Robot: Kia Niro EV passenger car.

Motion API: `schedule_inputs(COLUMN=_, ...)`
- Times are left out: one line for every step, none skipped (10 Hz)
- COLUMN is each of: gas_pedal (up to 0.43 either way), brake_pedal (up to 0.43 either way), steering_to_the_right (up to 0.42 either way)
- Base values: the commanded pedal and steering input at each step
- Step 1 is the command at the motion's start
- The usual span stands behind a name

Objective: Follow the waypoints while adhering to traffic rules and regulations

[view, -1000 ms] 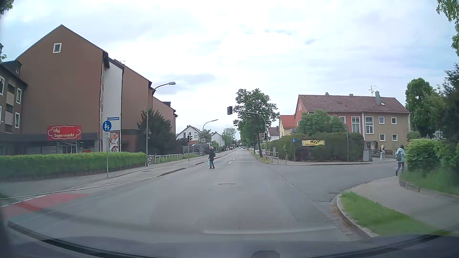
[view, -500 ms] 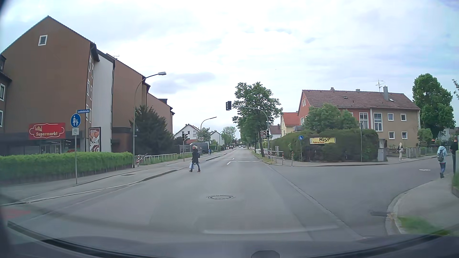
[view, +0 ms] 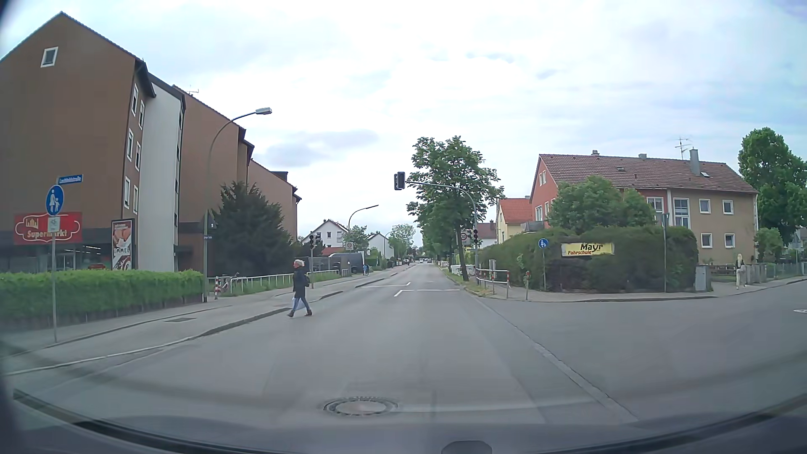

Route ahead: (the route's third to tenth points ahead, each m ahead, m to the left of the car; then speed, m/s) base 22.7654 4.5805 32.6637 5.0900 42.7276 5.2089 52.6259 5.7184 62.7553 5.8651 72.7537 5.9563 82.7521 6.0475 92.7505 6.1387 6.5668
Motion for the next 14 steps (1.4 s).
schedule_inputs(gas_pedal=0.118, brake_pedal=0.0, steering_to_the_right=0.0)
schedule_inputs(gas_pedal=0.118, brake_pedal=0.0, steering_to_the_right=0.0)
schedule_inputs(gas_pedal=0.11, brake_pedal=0.0, steering_to_the_right=0.0)
schedule_inputs(gas_pedal=0.11, brake_pedal=0.0, steering_to_the_right=0.0)
schedule_inputs(gas_pedal=0.098, brake_pedal=0.0, steering_to_the_right=0.0)
schedule_inputs(gas_pedal=0.098, brake_pedal=0.0, steering_to_the_right=0.0)
schedule_inputs(gas_pedal=0.02, brake_pedal=0.0, steering_to_the_right=0.0)
schedule_inputs(gas_pedal=0.02, brake_pedal=0.0, steering_to_the_right=0.001)
schedule_inputs(gas_pedal=0.008, brake_pedal=0.0, steering_to_the_right=0.0)
schedule_inputs(gas_pedal=0.008, brake_pedal=0.0, steering_to_the_right=0.001)
schedule_inputs(gas_pedal=0.008, brake_pedal=0.0, steering_to_the_right=0.001)
schedule_inputs(gas_pedal=0.008, brake_pedal=0.0, steering_to_the_right=0.001)
schedule_inputs(gas_pedal=0.008, brake_pedal=0.0, steering_to_the_right=0.0)
schedule_inputs(gas_pedal=0.008, brake_pedal=0.0, steering_to_the_right=-0.001)
